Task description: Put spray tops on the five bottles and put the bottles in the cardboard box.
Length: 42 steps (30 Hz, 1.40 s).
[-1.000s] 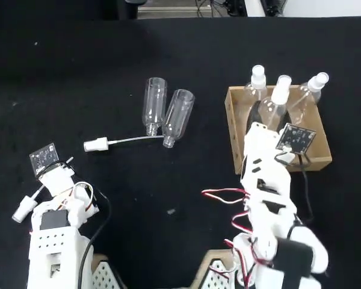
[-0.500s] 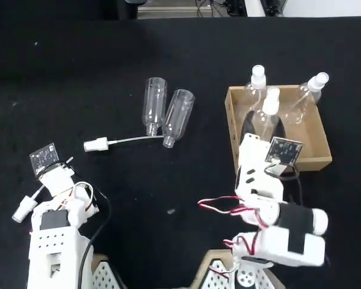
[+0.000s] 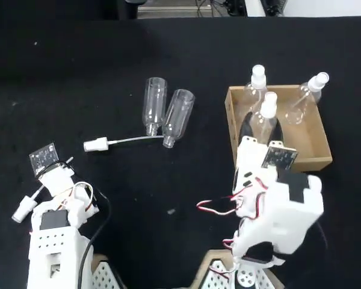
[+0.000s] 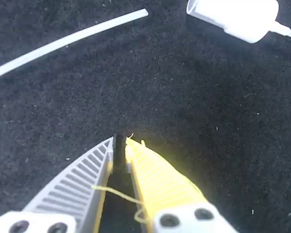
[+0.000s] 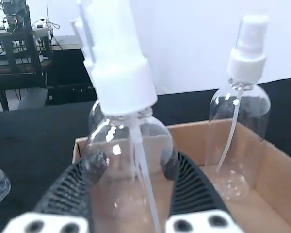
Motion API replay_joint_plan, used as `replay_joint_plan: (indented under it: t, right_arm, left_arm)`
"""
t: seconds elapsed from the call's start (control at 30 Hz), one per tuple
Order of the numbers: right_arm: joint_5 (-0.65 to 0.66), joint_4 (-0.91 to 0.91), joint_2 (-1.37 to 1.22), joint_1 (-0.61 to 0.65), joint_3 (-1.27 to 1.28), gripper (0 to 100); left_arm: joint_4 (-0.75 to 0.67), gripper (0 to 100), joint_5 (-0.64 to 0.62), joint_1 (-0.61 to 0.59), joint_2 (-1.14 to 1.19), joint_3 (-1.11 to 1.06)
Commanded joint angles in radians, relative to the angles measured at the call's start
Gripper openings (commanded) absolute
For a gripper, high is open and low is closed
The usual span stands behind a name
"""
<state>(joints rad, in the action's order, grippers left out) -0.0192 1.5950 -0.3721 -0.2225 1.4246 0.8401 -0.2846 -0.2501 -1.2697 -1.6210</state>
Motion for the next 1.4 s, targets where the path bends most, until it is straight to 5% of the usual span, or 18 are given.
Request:
replay_joint_plan:
  t: [0.0,1.07,1.37]
  right_arm:
    - [0.003,0.086,-0.061,0.014,-0.047,1.1]
    - [0.095,0.147,-0.147,0.068,-0.053,1.6]
    - [0.086,0.146,-0.153,0.068,-0.039,21.0]
  left_arm:
    - [-0.011,4,-0.005,-0.007,-0.003,-0.002]
    - [-0.011,4,-0.005,-0.007,-0.003,-0.002]
    - [-0.011,4,-0.005,-0.007,-0.003,-0.002]
